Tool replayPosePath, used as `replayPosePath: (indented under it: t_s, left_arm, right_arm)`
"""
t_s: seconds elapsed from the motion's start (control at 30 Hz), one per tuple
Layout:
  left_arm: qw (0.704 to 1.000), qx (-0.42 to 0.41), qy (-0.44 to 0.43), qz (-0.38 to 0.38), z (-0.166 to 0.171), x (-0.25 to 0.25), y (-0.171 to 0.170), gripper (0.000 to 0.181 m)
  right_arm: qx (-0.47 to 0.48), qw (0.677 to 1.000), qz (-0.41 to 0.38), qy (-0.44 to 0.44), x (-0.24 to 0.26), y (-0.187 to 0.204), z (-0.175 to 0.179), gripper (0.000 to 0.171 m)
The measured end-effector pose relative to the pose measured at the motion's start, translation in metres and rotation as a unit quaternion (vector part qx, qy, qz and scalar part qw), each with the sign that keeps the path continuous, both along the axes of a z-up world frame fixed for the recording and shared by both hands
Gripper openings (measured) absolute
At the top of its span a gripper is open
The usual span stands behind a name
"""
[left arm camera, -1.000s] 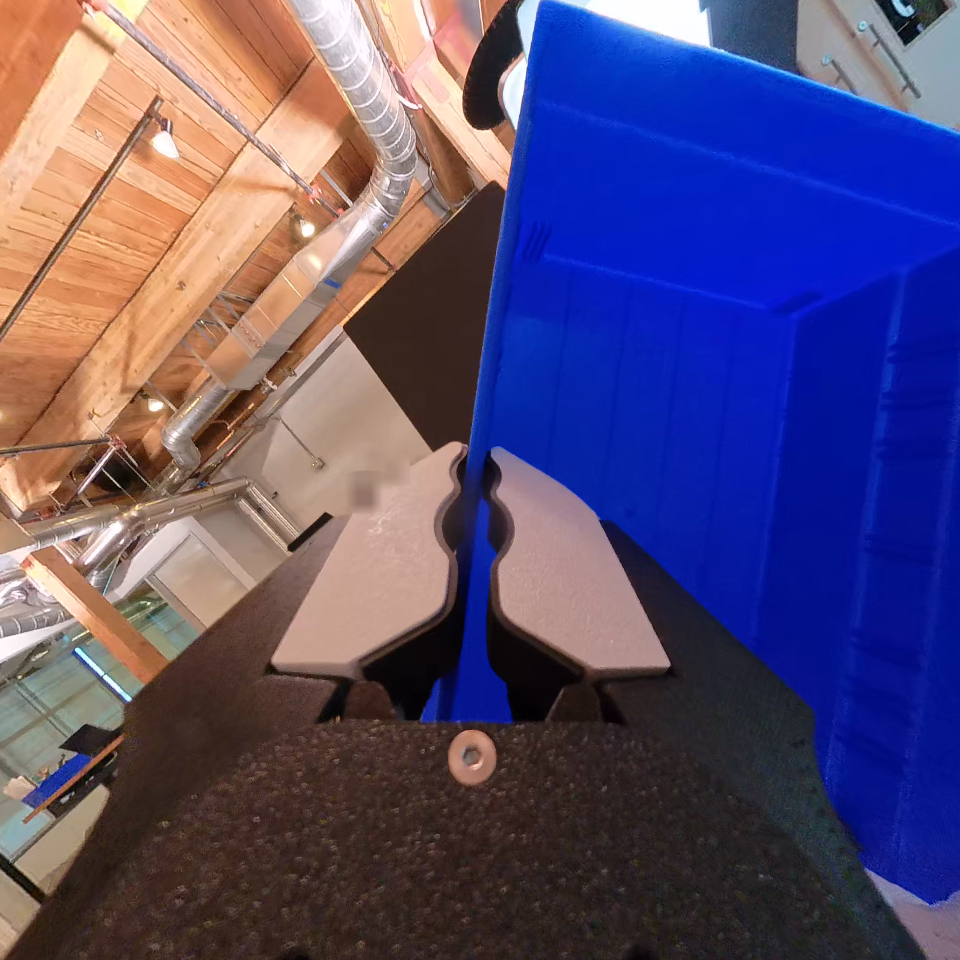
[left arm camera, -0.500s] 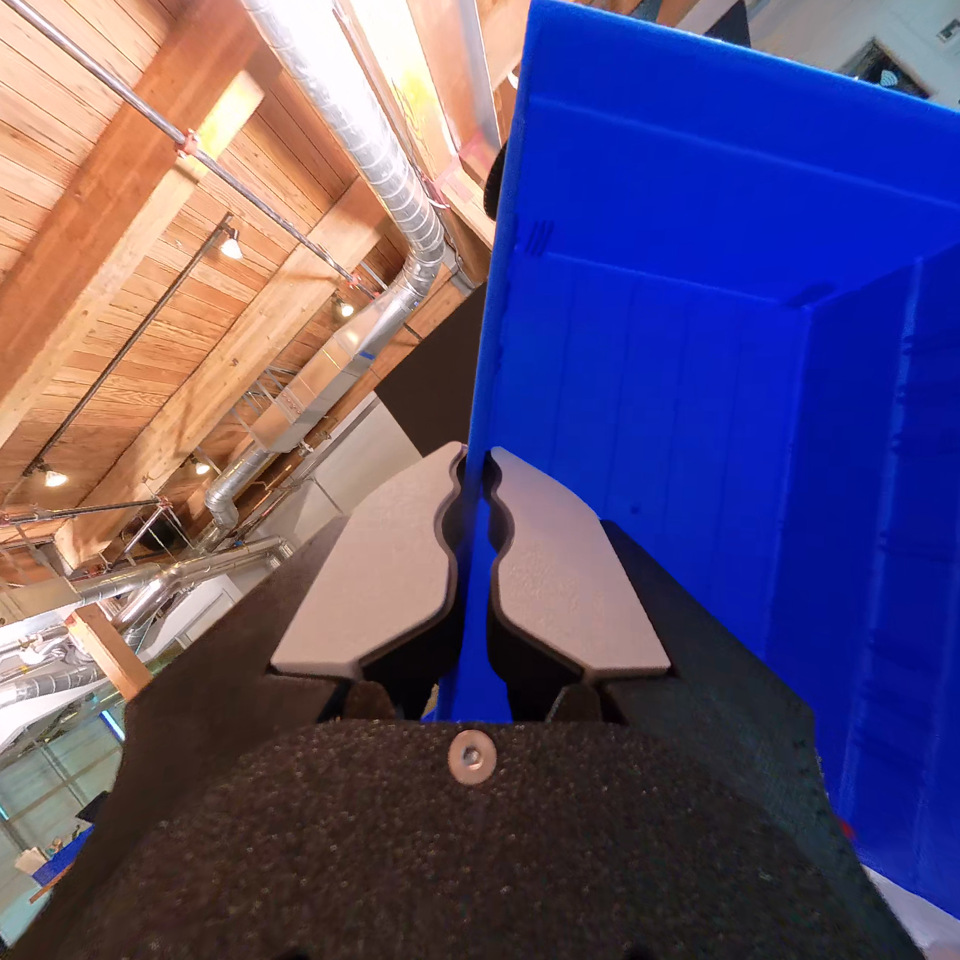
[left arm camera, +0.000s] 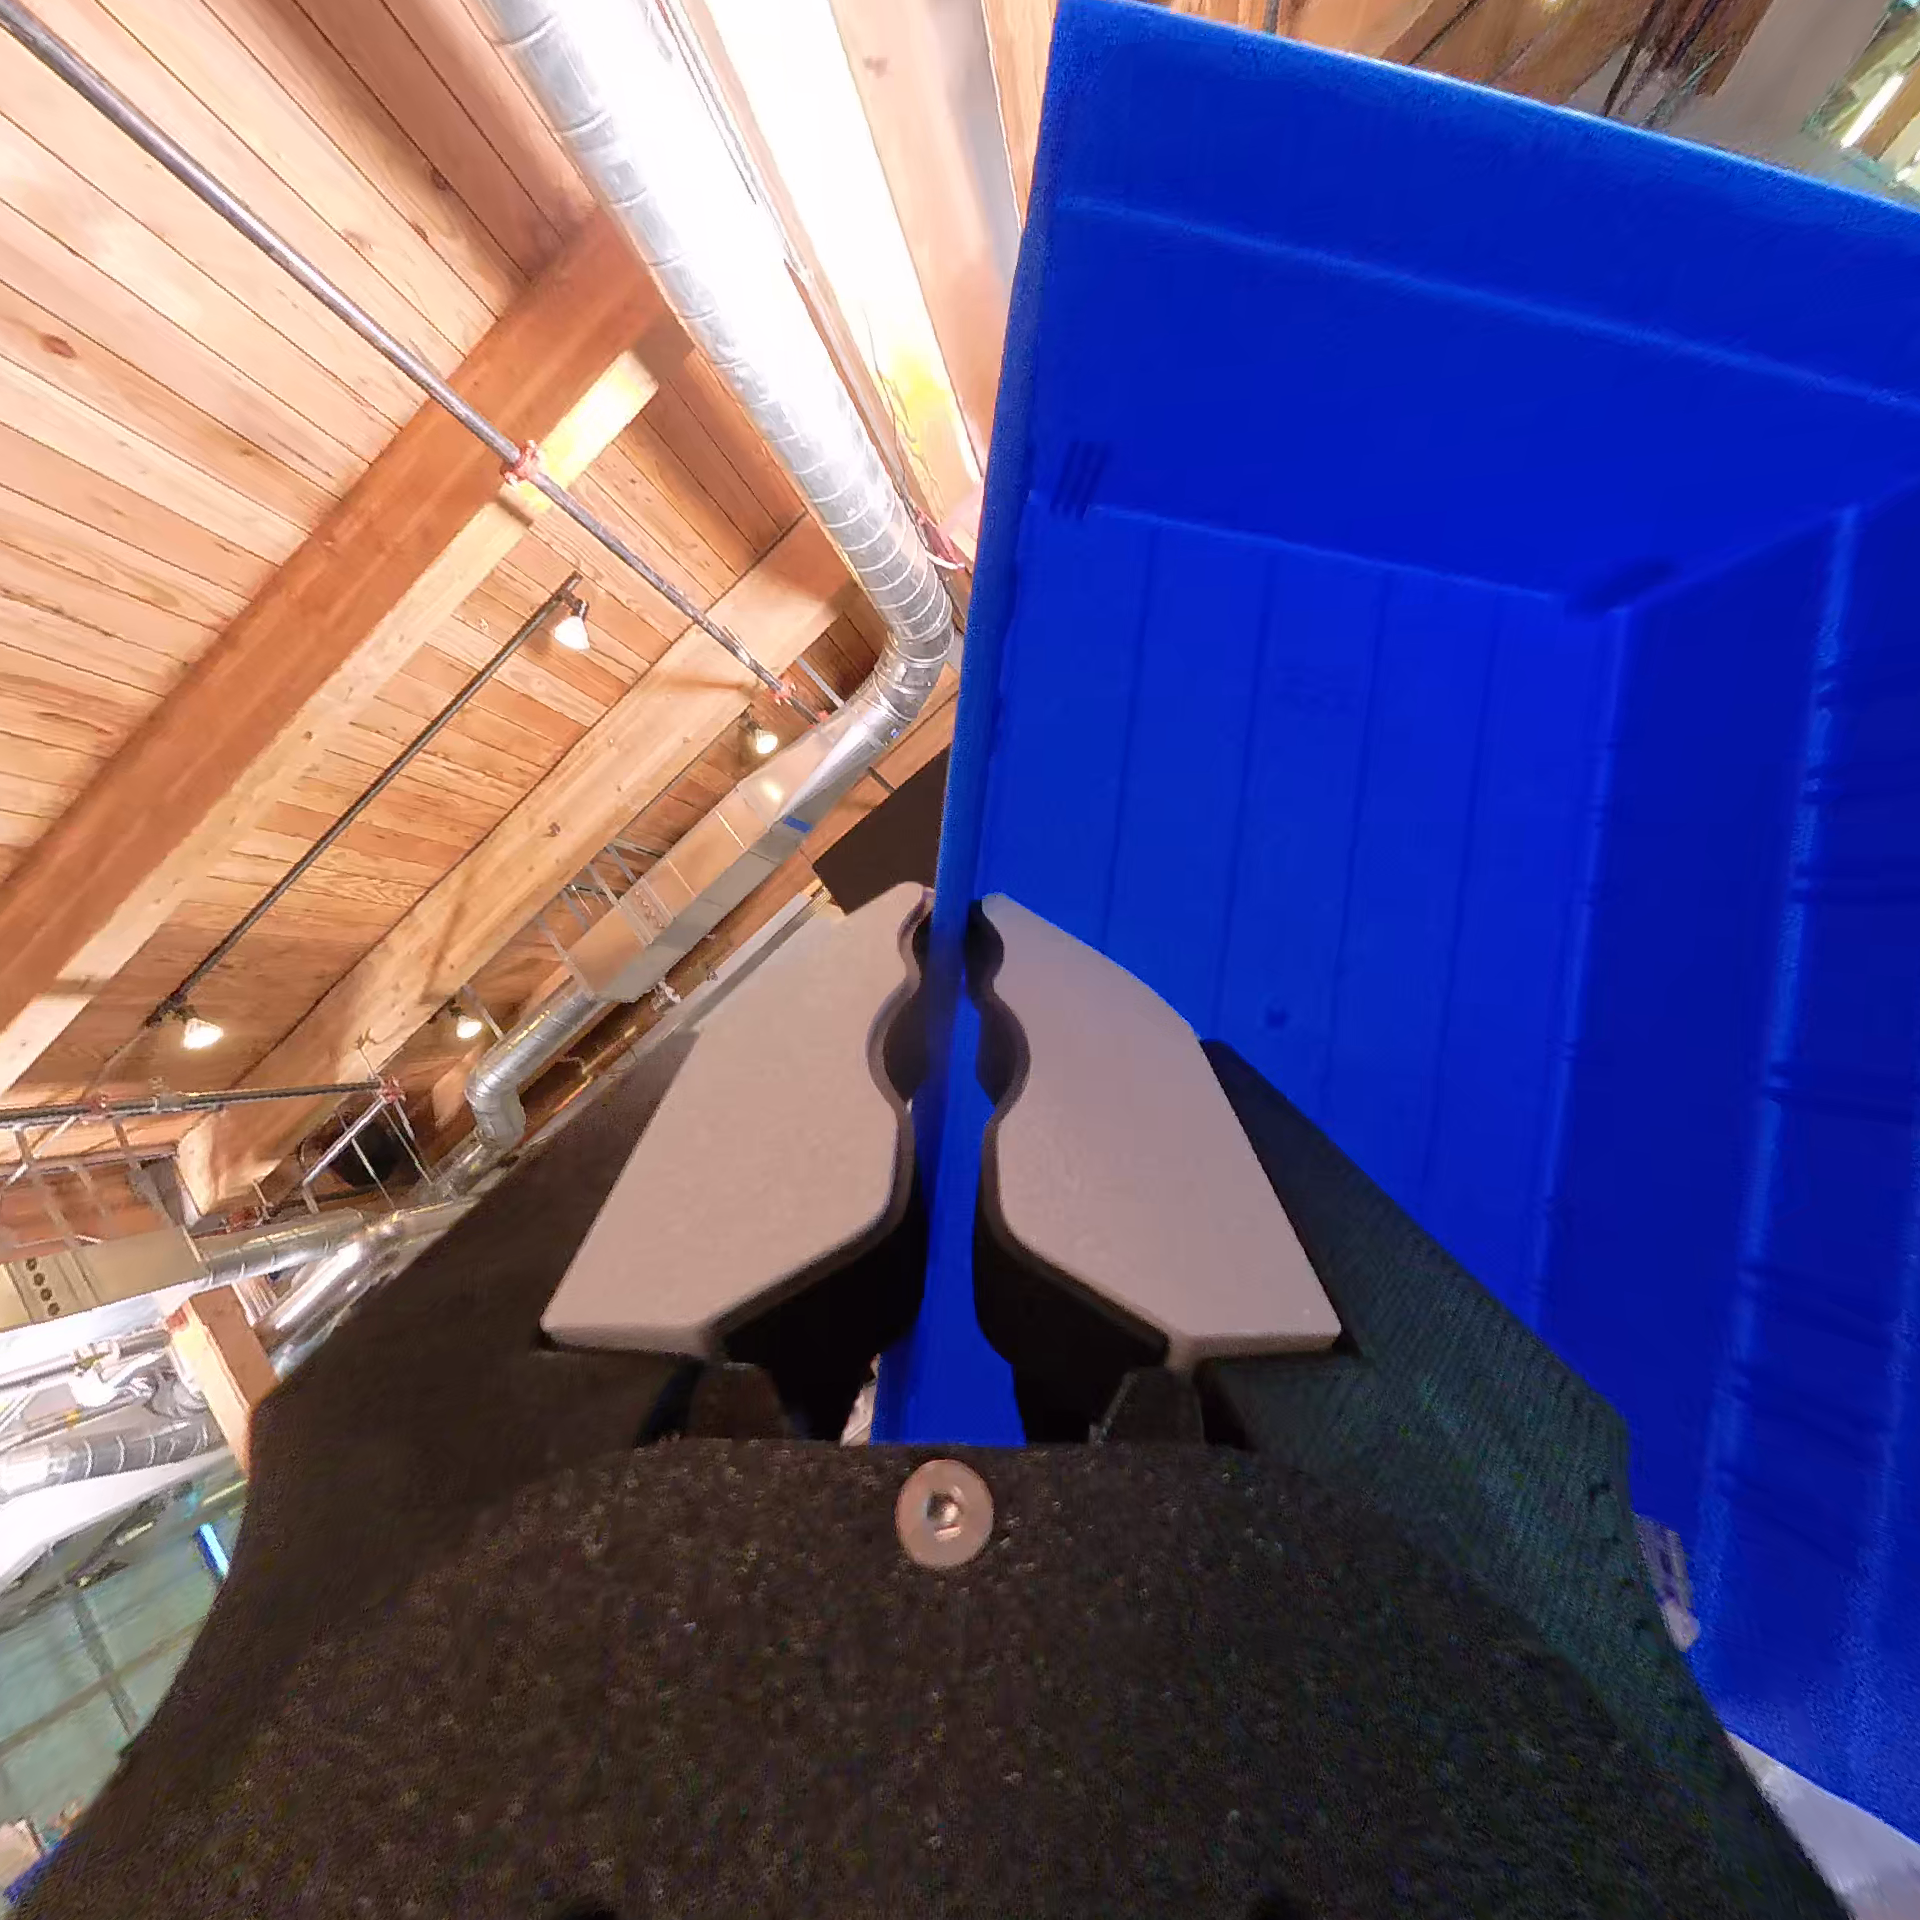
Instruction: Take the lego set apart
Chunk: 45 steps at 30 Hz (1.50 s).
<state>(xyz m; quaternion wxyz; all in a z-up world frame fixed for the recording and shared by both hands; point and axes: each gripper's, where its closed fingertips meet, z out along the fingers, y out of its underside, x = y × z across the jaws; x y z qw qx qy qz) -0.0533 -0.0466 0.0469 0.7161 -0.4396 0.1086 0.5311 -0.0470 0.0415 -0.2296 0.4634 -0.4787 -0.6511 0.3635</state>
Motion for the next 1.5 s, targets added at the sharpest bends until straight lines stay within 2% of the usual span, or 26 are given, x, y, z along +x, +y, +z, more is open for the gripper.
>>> replayPosePath:
  t_s: [0.77, 0.9, 1.03, 1.17, 1.23, 1.37, 1.5]
  left_arm:
    - [1.000, -0.010, 0.016, -0.008, 0.003, -0.001, 0.010, 0.006]
    - [1.000, -0.014, -0.025, 0.009, 0.013, -0.027, 0.006, 0.006]
    - [0.988, -0.049, -0.143, 0.041, 0.027, -0.091, 0.002, 0.006]
    - [0.949, -0.115, -0.279, 0.089, 0.025, -0.178, -0.008, 0.005]
    - [0.919, -0.157, -0.338, 0.127, 0.012, -0.221, -0.020, 0.005]
    - [0.846, -0.219, -0.457, 0.167, -0.037, -0.288, -0.060, 0.005]
    - [0.755, -0.239, -0.581, 0.190, -0.099, -0.338, -0.123, 0.005]
  right_arm:
    - [-0.002, 1.000, 0.001, 0.000, 0.000, 0.000, 0.000, 0.000]
    - [-0.002, 1.000, 0.005, 0.003, 0.001, -0.001, 0.001, 0.000]
    - [0.002, 1.000, 0.027, -0.001, 0.004, -0.005, -0.001, 0.000]
    - [-0.007, 0.998, 0.054, -0.015, 0.014, -0.008, -0.002, 0.000]
    - [-0.010, 0.998, 0.068, -0.015, 0.020, -0.010, 0.000, 0.000]
    - [-0.003, 0.996, 0.091, -0.023, 0.032, -0.015, 0.000, 0.000]
    - [-0.002, 0.994, 0.105, -0.029, 0.044, -0.018, 0.000, 0.000]
